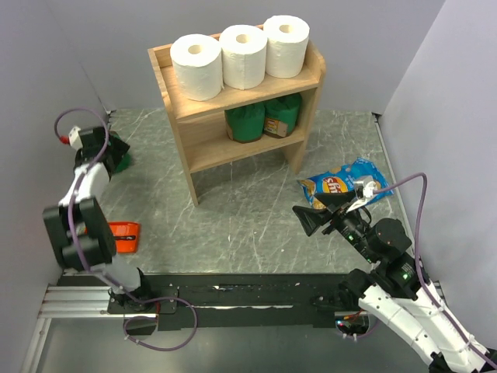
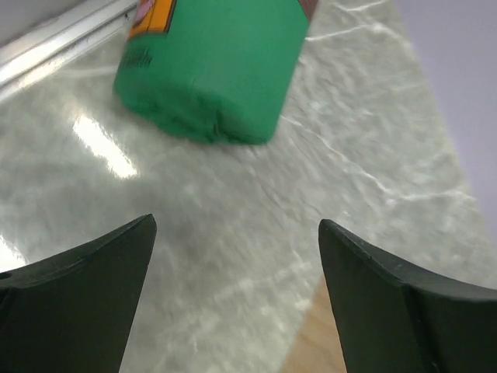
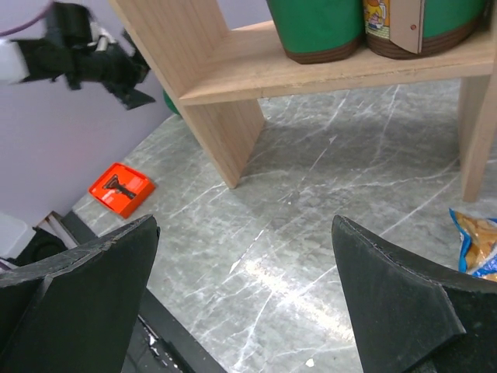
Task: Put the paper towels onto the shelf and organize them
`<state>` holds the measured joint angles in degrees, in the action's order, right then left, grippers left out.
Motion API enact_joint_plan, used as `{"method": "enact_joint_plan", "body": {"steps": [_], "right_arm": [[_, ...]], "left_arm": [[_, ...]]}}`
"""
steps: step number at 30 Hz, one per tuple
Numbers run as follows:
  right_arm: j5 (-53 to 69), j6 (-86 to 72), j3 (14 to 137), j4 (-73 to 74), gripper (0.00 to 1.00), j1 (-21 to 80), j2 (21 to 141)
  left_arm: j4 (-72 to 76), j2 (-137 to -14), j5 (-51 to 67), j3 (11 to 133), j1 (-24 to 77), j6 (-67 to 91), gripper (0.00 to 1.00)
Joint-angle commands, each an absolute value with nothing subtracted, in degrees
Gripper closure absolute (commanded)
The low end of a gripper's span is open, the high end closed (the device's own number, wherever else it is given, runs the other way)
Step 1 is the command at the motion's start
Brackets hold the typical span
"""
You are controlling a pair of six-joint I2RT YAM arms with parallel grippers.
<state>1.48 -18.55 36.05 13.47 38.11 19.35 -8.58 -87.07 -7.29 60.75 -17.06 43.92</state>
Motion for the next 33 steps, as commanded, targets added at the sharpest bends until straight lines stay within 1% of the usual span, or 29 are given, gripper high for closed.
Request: {"method": "enact_joint_plan", "body": {"steps": [1,2,5,7,9,10,11,15,18,24,29,33], "right_arm": [[0.1,-17.7,36.2,12.7,0.00,38.2,19.4],[-1.2,-17.2,36.6,12.7,0.01,38.3,19.9],[-1.6,-15.7,37.4,11.4,0.01,38.3,22.1],[-1.5,-15.0,37.6,10.5,0.00,38.3,23.5],[-0.8,-14.7,37.6,9.3,0.01,38.3,25.1],[-0.6,-14.5,37.4,9.0,0.00,38.3,25.7],[-0.4,-14.5,37.4,8.6,0.00,38.3,26.2],[-0.4,-14.2,36.4,6.7,0.00,38.2,28.8],[-0.4,-13.6,36.5,6.2,0.01,38.2,30.8],[-1.3,-12.7,37.1,5.2,0.00,38.2,32.8],[-1.6,-12.2,37.2,4.6,0.01,38.2,33.8],[-1.7,-11.4,37.4,3.8,0.00,38.3,34.7]], "left_arm": [[-12.6,-95.9,-12.2,73.2,-15.7,35.1,0.08],[-12.7,-97.2,-15.5,73.9,-15.2,33.8,0.07],[-12.0,-101.0,-18.2,75.8,-13.1,29.5,0.03],[-13.0,-103.1,-22.7,78.5,-11.4,26.7,0.01],[-13.6,-104.5,-25.3,81.2,-10.8,24.4,0.01],[-13.4,-105.0,-25.7,82.0,-10.8,22.3,0.03],[-14.1,-105.6,-26.0,83.0,-10.8,21.2,0.04],[-17.7,-111.1,-25.4,90.9,-12.1,17.4,0.04],[-19.7,-113.9,-22.7,94.6,-13.4,16.6,0.04],[-22.1,-118.6,-21.6,100.3,-14.7,14.7,0.04],[-22.1,-120.1,-21.7,101.4,-15.4,11.5,0.04],[-23.8,-123.7,-17.9,104.9,-16.0,8.7,0.04]]}}
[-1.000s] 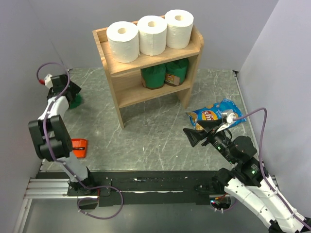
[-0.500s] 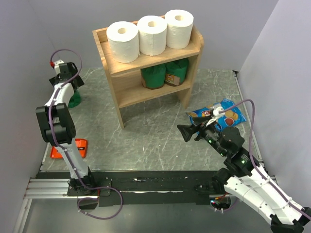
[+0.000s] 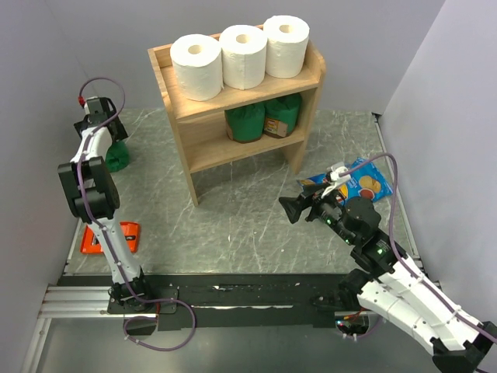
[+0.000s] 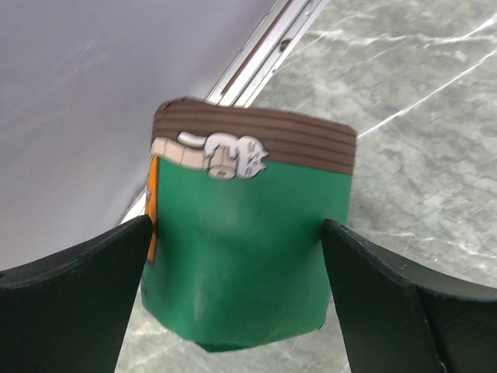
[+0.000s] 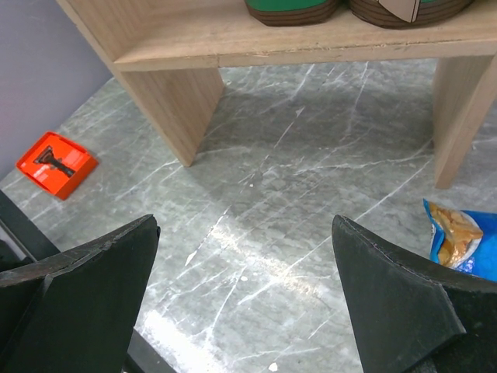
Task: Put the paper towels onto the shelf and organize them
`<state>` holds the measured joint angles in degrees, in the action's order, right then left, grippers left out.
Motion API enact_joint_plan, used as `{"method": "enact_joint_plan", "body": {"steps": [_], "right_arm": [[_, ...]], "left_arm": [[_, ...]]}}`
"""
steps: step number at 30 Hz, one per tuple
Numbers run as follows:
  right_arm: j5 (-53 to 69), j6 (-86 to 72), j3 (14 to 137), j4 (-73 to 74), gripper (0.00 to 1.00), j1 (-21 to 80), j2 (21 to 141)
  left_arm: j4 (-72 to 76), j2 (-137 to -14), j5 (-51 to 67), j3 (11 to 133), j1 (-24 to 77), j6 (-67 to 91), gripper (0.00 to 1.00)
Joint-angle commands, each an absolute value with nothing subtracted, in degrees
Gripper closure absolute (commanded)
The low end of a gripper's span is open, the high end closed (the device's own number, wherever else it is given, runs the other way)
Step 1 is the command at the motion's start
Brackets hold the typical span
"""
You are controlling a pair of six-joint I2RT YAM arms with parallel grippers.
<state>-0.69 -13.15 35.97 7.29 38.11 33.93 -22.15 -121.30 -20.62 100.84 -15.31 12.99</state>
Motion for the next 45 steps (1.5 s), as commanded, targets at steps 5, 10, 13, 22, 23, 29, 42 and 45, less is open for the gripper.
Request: {"method": "enact_joint_plan", "body": {"steps": [5,10,13,22,23,29,42,45], "right_arm": [[-1.5,-11.2,38.0,3.3,0.00,38.3,35.6],[-1.1,-11.3,38.8,3.4,0.01,38.3,35.2],[-1.0,-11.4,38.8,3.8,0.00,38.3,34.2],[-1.8,-11.3,37.8,6.1,0.00,38.3,29.4],[-1.9,-11.3,37.6,6.4,0.00,38.3,28.4],[-1.8,-11.1,36.9,7.8,0.00,38.3,27.6],[2.3,-11.8,37.5,7.6,0.00,38.3,30.4],[1.9,-11.4,37.4,7.8,0.00,38.2,30.2]], "left_arm": [[-23.7,-122.9,-16.7,102.8,-15.9,8.2,0.04],[-23.5,-118.8,-14.1,98.4,-15.9,10.2,0.03],[-23.6,-116.5,-12.5,95.5,-15.3,11.6,0.03],[-23.1,-109.9,-23.6,91.1,-9.6,9.9,0.08],[-23.1,-109.4,-26.2,91.2,-9.1,8.7,0.10],[-10.0,-99.8,-26.3,76.8,-5.0,-9.1,0.14],[7.7,-95.2,-16.5,59.3,-4.7,-39.8,0.16],[14.7,-96.4,-18.8,56.8,-4.8,-45.3,0.16]]}}
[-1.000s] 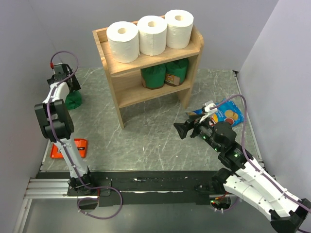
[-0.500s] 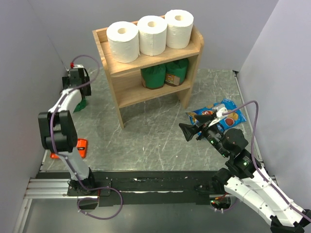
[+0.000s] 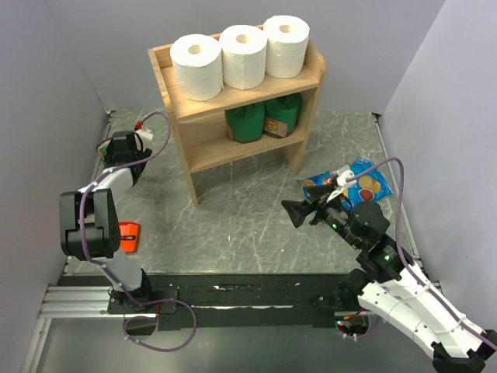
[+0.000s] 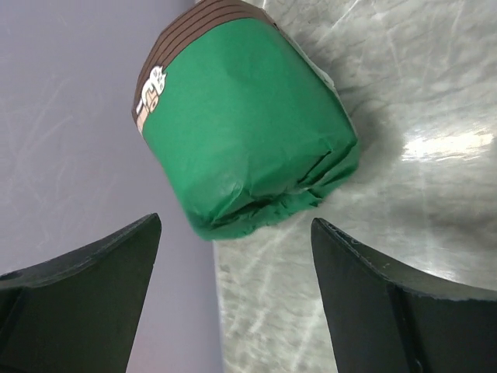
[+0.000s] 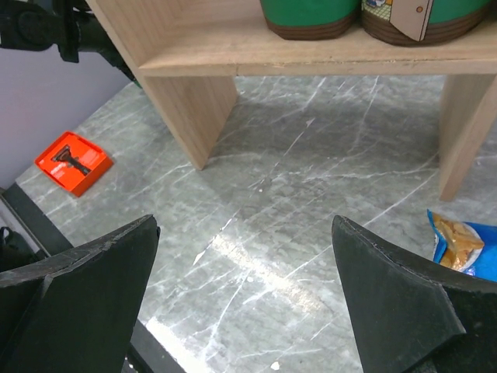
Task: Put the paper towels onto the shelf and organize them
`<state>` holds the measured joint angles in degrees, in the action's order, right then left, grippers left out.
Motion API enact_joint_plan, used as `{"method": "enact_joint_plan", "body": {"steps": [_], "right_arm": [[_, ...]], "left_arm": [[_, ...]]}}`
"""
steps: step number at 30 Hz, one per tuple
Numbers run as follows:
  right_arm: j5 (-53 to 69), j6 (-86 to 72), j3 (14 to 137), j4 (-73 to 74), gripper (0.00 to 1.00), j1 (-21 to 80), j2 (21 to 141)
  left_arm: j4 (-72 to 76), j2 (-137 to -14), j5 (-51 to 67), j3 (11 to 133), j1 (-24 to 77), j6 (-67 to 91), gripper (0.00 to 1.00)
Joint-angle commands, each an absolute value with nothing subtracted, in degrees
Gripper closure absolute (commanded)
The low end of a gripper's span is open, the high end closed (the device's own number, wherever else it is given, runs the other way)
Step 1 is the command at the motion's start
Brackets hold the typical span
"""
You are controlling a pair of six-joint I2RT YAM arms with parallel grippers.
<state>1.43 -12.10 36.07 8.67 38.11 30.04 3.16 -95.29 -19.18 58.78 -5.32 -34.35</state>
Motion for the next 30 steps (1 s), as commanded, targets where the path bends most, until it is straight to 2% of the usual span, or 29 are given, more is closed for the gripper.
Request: {"method": "enact_joint_plan", "body": {"steps": [1,5,15,24,30], "right_arm": [[1.6,-11.3,37.2,7.6,0.00,38.2,30.1],[1.4,-11.0,36.9,7.6,0.01,38.3,29.8],[1.0,-10.6,36.5,7.2,0.01,38.3,30.9],[1.2,-10.3,36.3,6.6,0.01,38.3,31.6],[1.6,-10.6,35.2,6.6,0.01,38.1,30.4]], "left_arm": [[16.1,-97.0,-19.5,56.4,-4.9,-46.4,0.16],[22.1,-99.5,-21.0,55.5,-5.2,-50.3,0.16],[24.3,-103.1,-21.5,55.1,-5.4,-54.8,0.20],[22.1,-96.9,-19.5,51.0,-5.4,-54.1,0.15],[27.7,-101.3,-24.1,52.3,-5.7,-59.1,0.16]]}}
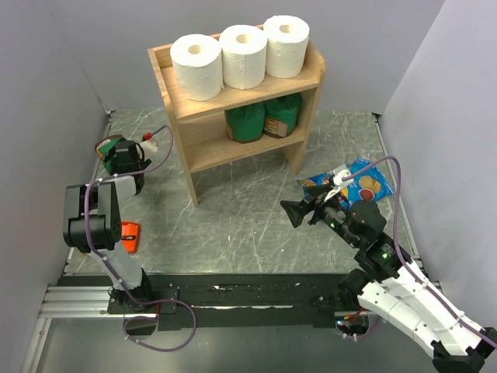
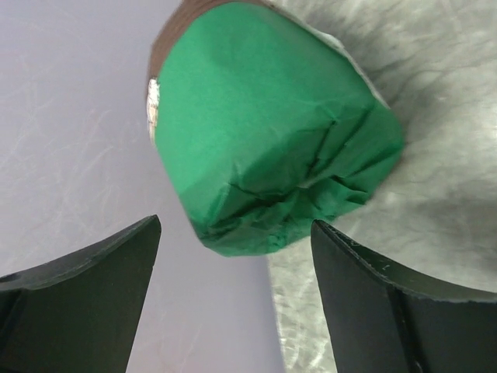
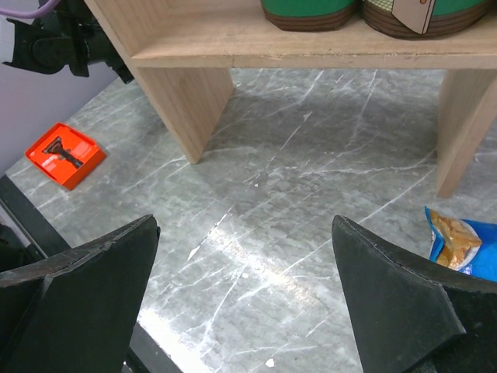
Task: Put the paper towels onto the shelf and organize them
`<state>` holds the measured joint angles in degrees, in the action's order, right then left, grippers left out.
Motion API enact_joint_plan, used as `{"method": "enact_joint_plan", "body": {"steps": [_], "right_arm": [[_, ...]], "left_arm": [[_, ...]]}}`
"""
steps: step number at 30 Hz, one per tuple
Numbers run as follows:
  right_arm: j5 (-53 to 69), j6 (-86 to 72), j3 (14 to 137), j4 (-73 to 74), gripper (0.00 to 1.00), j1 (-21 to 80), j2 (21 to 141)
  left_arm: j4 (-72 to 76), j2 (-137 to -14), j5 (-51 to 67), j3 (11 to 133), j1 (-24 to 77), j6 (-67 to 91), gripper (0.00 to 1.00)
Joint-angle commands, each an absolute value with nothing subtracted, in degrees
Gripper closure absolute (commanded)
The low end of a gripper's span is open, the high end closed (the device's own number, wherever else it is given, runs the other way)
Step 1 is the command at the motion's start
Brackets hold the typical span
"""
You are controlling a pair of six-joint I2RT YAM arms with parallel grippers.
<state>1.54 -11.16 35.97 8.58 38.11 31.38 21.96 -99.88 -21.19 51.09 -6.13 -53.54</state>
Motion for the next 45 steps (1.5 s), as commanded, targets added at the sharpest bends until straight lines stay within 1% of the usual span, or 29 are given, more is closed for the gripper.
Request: {"method": "enact_joint_plan", "body": {"steps": [1,5,17,22,24,30,33,37,42,45], "right_arm": [[1.6,-10.6,35.2,6.7,0.00,38.2,30.3],[1.0,-10.5,35.0,6.5,0.00,38.3,30.2],[0.5,-10.2,35.2,6.3,0.00,38.2,30.7],[1.1,-10.3,35.9,6.4,0.00,38.2,30.9],[1.3,-10.4,35.7,6.4,0.00,38.2,30.8],[1.1,-10.2,35.9,7.0,0.00,38.1,29.8],[0.8,-10.2,35.9,7.5,0.00,38.1,29.0],[0.4,-10.0,36.2,7.7,0.00,38.2,28.4],[0.1,-9.7,36.9,8.3,0.01,38.2,27.3],[-1.2,-9.6,36.6,8.3,0.00,38.2,26.5]], "left_arm": [[28.7,-102.2,-24.5,52.9,-5.6,-59.9,0.16],[28.7,-104.0,-24.0,54.9,-6.2,-60.9,0.18],[32.2,-110.2,-24.8,56.0,-6.2,-62.2,0.27],[38.5,-112.2,-27.5,55.6,-5.7,-65.3,0.35],[39.5,-112.4,-28.7,56.2,-5.5,-65.4,0.41],[38.9,-111.2,-29.5,58.0,-5.1,-62.1,0.45],[36.6,-109.6,-29.1,58.8,-4.8,-58.5,0.48],[30.3,-105.4,-27.0,60.5,-4.7,-50.0,0.50],[17.1,-100.3,-25.0,63.4,-4.7,-42.0,0.50],[9.4,-94.9,-23.5,64.1,-4.7,-37.5,0.51]]}}
